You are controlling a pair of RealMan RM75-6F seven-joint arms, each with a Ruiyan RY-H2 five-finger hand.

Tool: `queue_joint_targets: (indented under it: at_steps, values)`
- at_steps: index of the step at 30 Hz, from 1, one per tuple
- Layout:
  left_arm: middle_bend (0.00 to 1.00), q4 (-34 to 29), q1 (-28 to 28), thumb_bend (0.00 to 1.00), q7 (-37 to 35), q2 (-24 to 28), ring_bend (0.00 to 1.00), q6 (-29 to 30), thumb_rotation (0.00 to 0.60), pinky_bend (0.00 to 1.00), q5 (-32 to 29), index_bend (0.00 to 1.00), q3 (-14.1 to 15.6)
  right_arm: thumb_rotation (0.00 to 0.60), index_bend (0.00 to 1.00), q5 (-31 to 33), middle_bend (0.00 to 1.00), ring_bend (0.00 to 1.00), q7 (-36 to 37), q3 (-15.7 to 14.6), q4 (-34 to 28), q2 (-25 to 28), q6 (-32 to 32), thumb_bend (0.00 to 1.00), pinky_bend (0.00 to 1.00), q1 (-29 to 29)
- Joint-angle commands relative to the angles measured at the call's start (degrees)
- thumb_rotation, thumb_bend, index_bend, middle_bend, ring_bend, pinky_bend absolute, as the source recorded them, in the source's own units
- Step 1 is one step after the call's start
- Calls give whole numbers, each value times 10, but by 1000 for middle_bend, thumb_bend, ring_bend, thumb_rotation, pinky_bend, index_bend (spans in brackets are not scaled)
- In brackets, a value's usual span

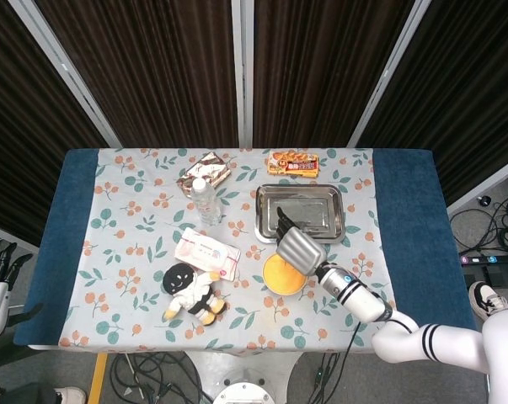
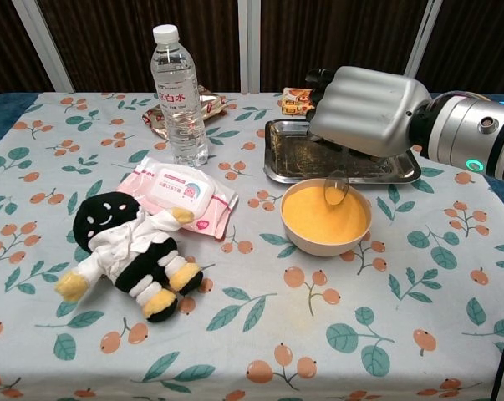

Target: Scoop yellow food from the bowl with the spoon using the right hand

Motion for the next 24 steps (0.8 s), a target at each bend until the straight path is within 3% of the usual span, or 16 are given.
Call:
queue_joint_targets:
  at_steps: [1,12,24]
  values:
    - [110,0,0,0,-2,0,88,-1,600,116,0,222,1,600,733,-18,364,226,-36,-12,19,-3,-15,408,63,15]
    - [110,8,3,0,-13,-3,87,-1,600,116,-2,222,2,600,738,-23,369,218,-124,-28,20,-32,-20,413,13,19]
    - [110,18,8,0,-22,-7,88,2,600,116,-4,222,3,600,744,-4,372,223,-100,-30,-9,-39,3,412,7,-6]
